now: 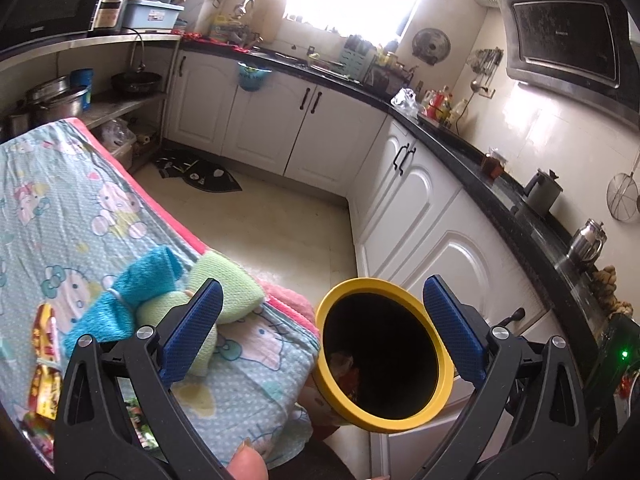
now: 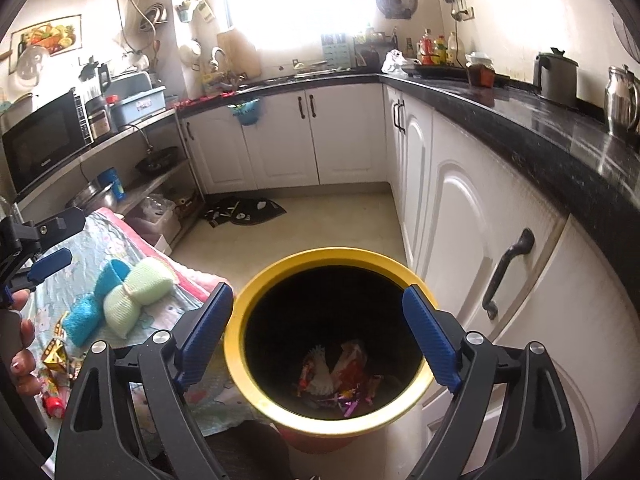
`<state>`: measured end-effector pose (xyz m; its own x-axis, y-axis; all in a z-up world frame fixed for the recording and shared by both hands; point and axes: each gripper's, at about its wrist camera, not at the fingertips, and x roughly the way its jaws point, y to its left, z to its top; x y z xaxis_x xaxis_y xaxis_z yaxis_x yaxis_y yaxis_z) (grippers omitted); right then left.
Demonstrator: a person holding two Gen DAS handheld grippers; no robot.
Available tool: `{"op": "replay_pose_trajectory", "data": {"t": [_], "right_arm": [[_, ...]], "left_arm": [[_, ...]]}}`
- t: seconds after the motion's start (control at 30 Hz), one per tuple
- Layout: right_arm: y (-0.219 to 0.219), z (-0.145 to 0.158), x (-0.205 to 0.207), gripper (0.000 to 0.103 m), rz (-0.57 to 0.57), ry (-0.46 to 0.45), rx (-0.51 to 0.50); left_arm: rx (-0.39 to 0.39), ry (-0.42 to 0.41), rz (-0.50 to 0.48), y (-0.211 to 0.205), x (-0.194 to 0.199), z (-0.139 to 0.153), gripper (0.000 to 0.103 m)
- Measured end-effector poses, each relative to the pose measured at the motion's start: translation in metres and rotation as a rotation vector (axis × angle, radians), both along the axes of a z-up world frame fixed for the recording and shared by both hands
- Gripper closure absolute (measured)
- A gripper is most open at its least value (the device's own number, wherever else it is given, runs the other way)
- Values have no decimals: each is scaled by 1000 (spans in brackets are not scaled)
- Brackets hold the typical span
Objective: Collect trash
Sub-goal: 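Move both open tools back toward the blue scrubber and green sponge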
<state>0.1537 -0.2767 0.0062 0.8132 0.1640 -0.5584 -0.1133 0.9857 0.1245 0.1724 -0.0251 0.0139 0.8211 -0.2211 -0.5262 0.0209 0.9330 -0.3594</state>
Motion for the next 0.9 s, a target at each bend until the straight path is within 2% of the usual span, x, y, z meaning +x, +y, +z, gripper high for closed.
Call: {"op": "replay_pose_trajectory", "data": {"t": [0.3, 0.9], "right_arm": [[18, 17, -12, 17, 58, -42, 18], [70, 25, -25, 16, 184, -48, -1]], "left_arm": [[0, -25, 36, 22, -20, 8, 11], [20, -19, 133, 75, -47, 7, 11]]}}
